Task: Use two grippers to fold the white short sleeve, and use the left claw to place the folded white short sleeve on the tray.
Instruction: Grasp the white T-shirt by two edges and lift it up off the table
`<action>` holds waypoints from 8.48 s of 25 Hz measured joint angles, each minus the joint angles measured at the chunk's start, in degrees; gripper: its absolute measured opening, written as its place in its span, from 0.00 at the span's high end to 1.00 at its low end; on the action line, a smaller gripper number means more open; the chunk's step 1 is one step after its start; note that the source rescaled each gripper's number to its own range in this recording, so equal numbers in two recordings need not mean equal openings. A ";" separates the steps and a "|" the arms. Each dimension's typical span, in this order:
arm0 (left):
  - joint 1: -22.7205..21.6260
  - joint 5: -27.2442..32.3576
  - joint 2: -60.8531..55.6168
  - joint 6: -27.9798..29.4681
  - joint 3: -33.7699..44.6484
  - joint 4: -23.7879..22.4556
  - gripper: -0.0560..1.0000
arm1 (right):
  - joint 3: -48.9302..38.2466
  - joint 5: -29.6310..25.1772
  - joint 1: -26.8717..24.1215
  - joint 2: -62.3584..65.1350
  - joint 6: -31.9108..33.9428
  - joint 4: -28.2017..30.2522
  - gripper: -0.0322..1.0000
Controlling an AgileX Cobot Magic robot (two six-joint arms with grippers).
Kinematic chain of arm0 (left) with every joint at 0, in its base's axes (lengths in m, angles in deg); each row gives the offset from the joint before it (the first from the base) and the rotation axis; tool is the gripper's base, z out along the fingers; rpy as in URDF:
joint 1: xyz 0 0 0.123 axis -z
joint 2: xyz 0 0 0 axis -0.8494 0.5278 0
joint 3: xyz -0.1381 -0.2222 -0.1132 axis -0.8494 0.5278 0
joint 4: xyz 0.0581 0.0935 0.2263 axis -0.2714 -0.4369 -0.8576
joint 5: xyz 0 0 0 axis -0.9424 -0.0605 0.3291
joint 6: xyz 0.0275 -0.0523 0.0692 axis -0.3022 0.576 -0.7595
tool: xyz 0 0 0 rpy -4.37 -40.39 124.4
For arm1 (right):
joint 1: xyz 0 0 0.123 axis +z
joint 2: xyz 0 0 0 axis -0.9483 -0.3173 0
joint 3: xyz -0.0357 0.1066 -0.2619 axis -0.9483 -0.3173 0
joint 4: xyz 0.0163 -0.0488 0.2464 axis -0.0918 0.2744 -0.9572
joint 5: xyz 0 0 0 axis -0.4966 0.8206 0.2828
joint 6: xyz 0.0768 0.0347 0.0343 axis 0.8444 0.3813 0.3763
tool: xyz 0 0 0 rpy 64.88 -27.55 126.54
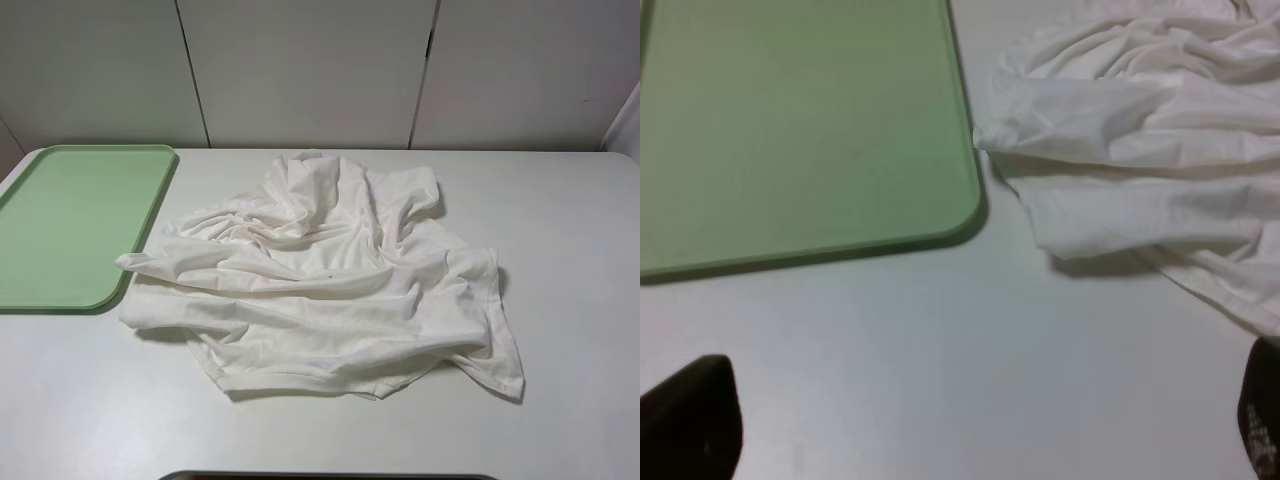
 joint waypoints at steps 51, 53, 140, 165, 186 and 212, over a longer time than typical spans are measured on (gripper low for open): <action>0.00 -0.59 11.66 -1.50 -8.13 0.05 0.02 | 8.18 1.56 0.00 -16.89 -0.71 -1.66 0.00; 0.00 -0.59 16.81 -3.72 -11.27 0.05 0.02 | 11.98 1.94 0.00 -23.23 -2.60 -2.19 0.00; 15.74 -27.71 113.20 -54.94 -34.26 -11.26 0.07 | 27.40 31.06 23.93 -102.07 -54.91 3.99 0.00; 15.74 -27.72 113.56 -55.31 -34.26 -11.21 0.46 | 27.46 37.00 21.48 -112.52 -56.04 3.89 0.04; 15.79 -25.94 110.71 -55.33 -34.70 -12.24 0.94 | 27.41 35.01 21.48 -108.56 -56.15 3.72 0.97; 15.79 -26.62 85.63 -46.17 -34.89 -8.63 0.94 | 27.36 29.05 21.48 -80.56 -54.64 6.70 0.97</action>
